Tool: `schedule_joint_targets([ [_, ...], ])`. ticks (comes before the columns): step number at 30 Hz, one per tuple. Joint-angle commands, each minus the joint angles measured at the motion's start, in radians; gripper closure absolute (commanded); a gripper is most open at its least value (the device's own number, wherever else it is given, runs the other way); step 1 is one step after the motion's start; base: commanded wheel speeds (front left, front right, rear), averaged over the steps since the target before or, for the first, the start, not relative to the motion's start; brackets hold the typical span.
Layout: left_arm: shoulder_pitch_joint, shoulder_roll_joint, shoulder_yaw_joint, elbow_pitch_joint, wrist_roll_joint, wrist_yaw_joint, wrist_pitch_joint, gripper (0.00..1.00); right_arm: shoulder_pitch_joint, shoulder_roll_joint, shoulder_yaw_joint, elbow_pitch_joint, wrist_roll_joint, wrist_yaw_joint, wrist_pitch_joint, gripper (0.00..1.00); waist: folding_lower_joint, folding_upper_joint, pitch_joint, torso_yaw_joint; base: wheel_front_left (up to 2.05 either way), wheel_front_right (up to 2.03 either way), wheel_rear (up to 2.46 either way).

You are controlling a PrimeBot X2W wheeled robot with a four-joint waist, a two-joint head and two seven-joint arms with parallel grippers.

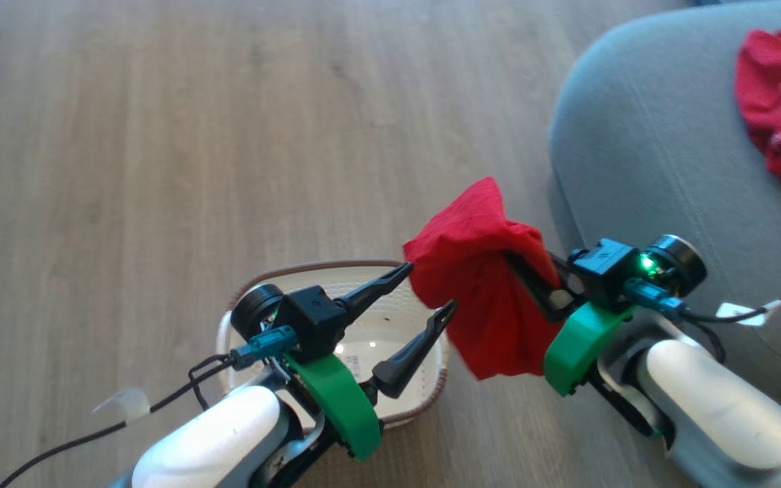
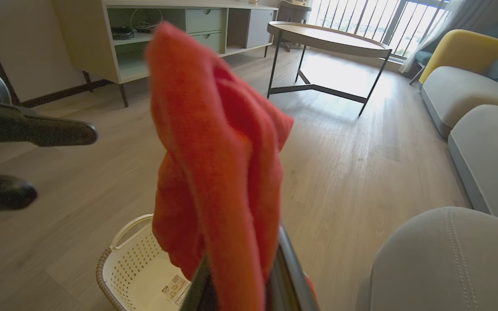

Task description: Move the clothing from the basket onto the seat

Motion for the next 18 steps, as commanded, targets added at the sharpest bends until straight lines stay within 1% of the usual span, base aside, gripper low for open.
schedule_joint_targets([
  [1,-0.061,0.012,0.043,-0.029,0.006,0.002,-0.011,0.0,0.005,-0.014,-0.022,-0.041,-0.009,0.007,0.002,1.0,-0.0001,0.0,0.026,-0.052,0.0,0.0,0.0],
  [5,-0.066,0.003,0.038,-0.026,0.006,-0.001,-0.016,0.0,0.043,-0.026,-0.082,-0.072,-0.028,0.007,0.017,1.0,-0.0001,0.0,0.036,-0.102,0.0,0.0,0.0],
  [9,-0.072,-0.004,0.033,-0.024,0.007,-0.004,-0.017,0.0,0.078,-0.034,-0.126,-0.104,-0.045,0.007,0.033,1.0,-0.0001,0.0,0.049,-0.136,0.0,0.0,0.0],
  [13,-0.077,-0.006,0.029,-0.022,0.009,-0.004,-0.018,0.0,0.109,-0.032,-0.165,-0.128,-0.058,0.007,0.042,1.0,-0.0001,0.0,0.056,-0.153,0.0,0.0,0.0],
  [18,-0.079,-0.005,0.026,-0.022,0.006,-0.005,-0.016,0.0,0.142,-0.025,-0.203,-0.148,-0.07,0.007,0.045,1.0,-0.0001,0.0,0.064,-0.157,0.0,0.0,0.0],
])
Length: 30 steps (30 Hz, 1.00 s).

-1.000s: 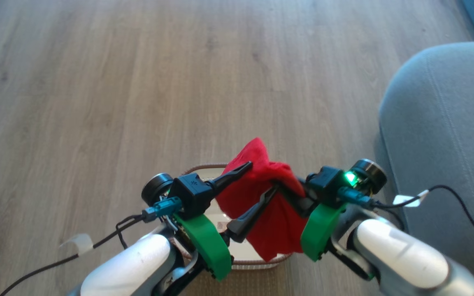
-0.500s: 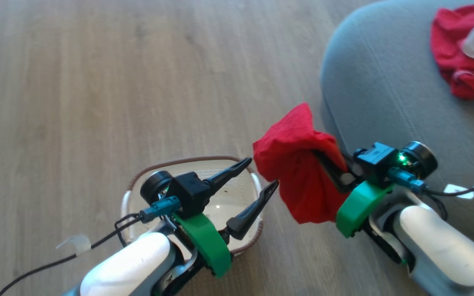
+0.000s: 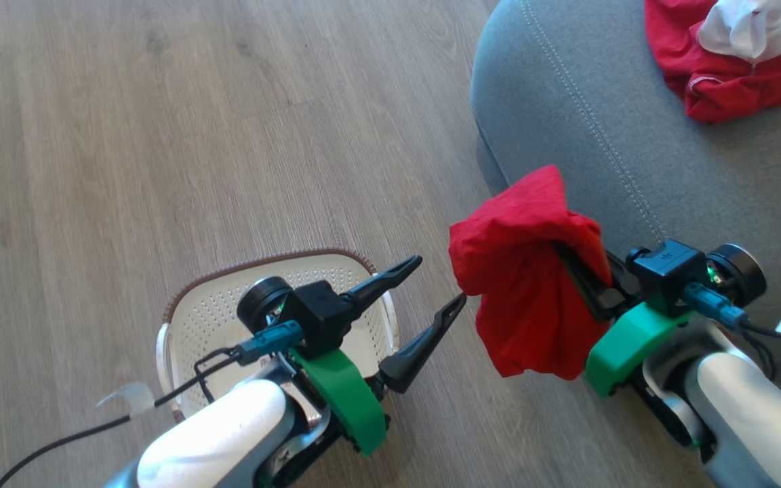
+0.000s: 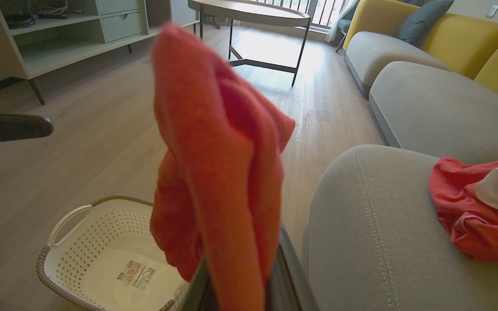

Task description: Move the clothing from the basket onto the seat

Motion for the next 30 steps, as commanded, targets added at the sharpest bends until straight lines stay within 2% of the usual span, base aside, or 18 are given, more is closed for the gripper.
schedule_joint_targets([
  [1,-0.058,0.01,0.036,-0.025,0.005,-0.004,-0.006,0.0,0.015,-0.001,-0.02,-0.044,-0.011,0.007,-0.001,1.0,-0.0001,0.0,0.005,0.002,0.0,0.0,0.0],
  [9,-0.069,0.017,0.042,-0.026,-0.004,-0.001,0.003,0.0,0.046,0.029,-0.132,-0.06,-0.019,0.007,-0.015,1.0,-0.0001,0.0,0.045,0.026,0.0,0.0,0.0],
  [15,-0.107,0.032,0.054,-0.044,0.0,-0.001,0.023,0.0,-0.009,0.095,-0.244,-0.027,0.05,0.007,-0.031,1.0,-0.0001,0.0,0.163,0.055,0.0,0.0,0.0],
  [20,-0.152,0.051,0.074,-0.065,0.006,-0.004,0.039,0.0,-0.154,0.13,-0.355,0.027,0.114,0.007,-0.038,1.0,-0.0001,0.0,0.316,0.091,0.0,0.0,0.0],
  [24,-0.187,0.065,0.088,-0.076,0.01,-0.01,0.044,0.0,-0.309,0.128,-0.45,0.079,0.149,0.007,-0.017,1.0,-0.0001,0.0,0.426,0.127,0.0,0.0,0.0],
  [30,-0.208,0.083,0.113,-0.08,0.009,-0.007,0.031,0.0,-0.568,0.074,-0.671,0.173,0.167,0.007,0.047,1.0,-0.0001,0.0,0.525,0.176,0.0,0.0,0.0],
])
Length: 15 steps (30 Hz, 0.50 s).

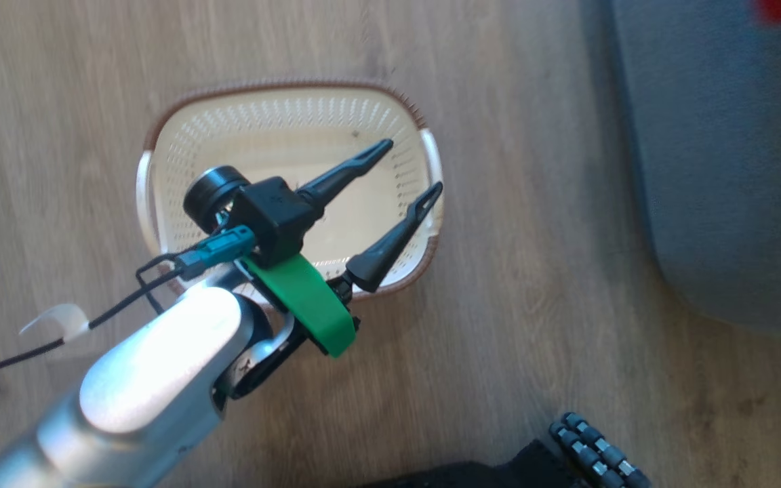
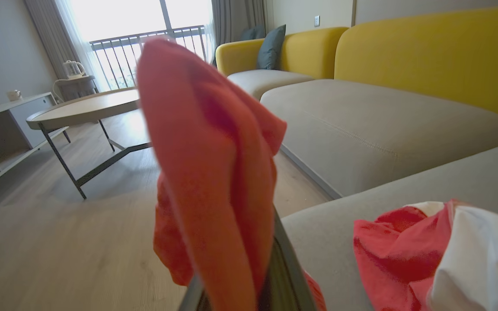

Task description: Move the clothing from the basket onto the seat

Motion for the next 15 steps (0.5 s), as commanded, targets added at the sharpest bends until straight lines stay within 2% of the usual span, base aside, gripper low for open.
schedule_joint_targets([
  [1,-0.02,0.027,0.041,-0.036,0.016,0.005,-0.013,0.0,-0.059,-0.043,-0.05,-0.012,-0.009,0.007,0.019,1.0,-0.0005,0.0001,0.073,0.06,0.0,0.0,0.0],
  [9,0.067,0.051,0.048,-0.03,-0.005,0.038,-0.054,0.0,-0.364,-0.144,-0.32,0.141,-0.12,0.007,0.098,1.0,-0.0005,0.0001,0.112,0.123,0.0,0.0,0.0],
  [15,0.122,0.068,0.049,-0.065,-0.016,0.061,-0.067,0.0,-0.418,-0.18,-0.487,0.223,-0.267,0.007,0.135,1.0,-0.0005,0.0001,0.167,0.149,0.0,0.0,0.0],
])
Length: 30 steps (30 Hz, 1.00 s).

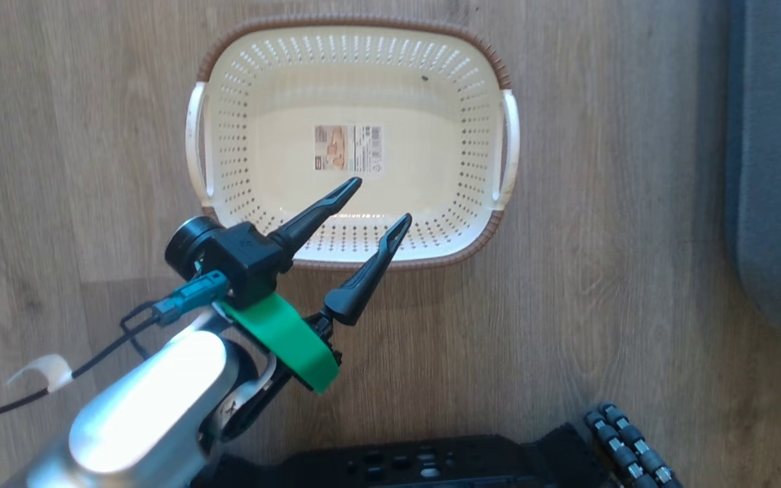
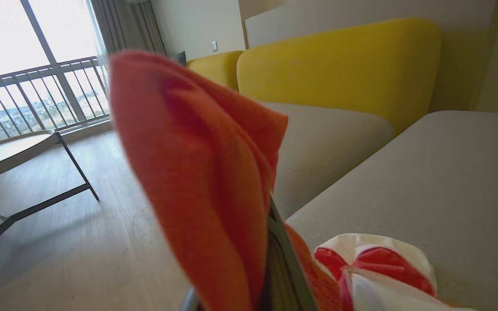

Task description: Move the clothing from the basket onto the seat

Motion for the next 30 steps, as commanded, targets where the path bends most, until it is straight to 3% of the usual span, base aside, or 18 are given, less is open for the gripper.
schedule_joint_targets([
  [1,0.011,0.034,0.029,-0.045,-0.001,0.012,-0.009,0.0,0.008,-0.031,-0.053,-0.008,-0.032,0.007,0.002,1.0,0.0,0.0,0.033,0.012,0.0,0.0,0.0],
  [7,0.033,0.068,0.027,-0.084,0.009,0.032,0.002,0.0,0.072,0.012,-0.235,0.082,-0.156,0.007,-0.039,1.0,0.0,0.0,0.091,0.005,0.0,0.0,0.0],
  [13,0.048,0.094,0.037,-0.113,0.011,0.057,0.008,0.0,0.118,0.085,-0.311,0.179,-0.268,0.007,-0.107,0.52,0.0,0.0,0.087,-0.006,0.0,0.0,0.0],
  [14,0.052,0.102,0.043,-0.122,0.009,0.066,0.011,0.0,0.114,0.093,-0.32,0.2,-0.288,0.007,-0.125,0.0,0.0,0.0,0.077,-0.014,0.0,0.0,0.0],
  [22,0.042,0.111,0.051,-0.121,0.002,0.064,0.012,0.0,0.148,0.091,-0.251,0.239,-0.331,0.007,-0.151,0.0,0.0,0.0,-0.007,-0.067,0.0,0.0,0.0],
  [30,0.022,0.046,0.029,-0.039,-0.021,0.028,-0.006,0.0,0.375,0.08,-0.055,0.201,-0.247,0.007,-0.175,0.0,0.0,0.0,-0.156,-0.105,0.0,0.0,0.0],
])
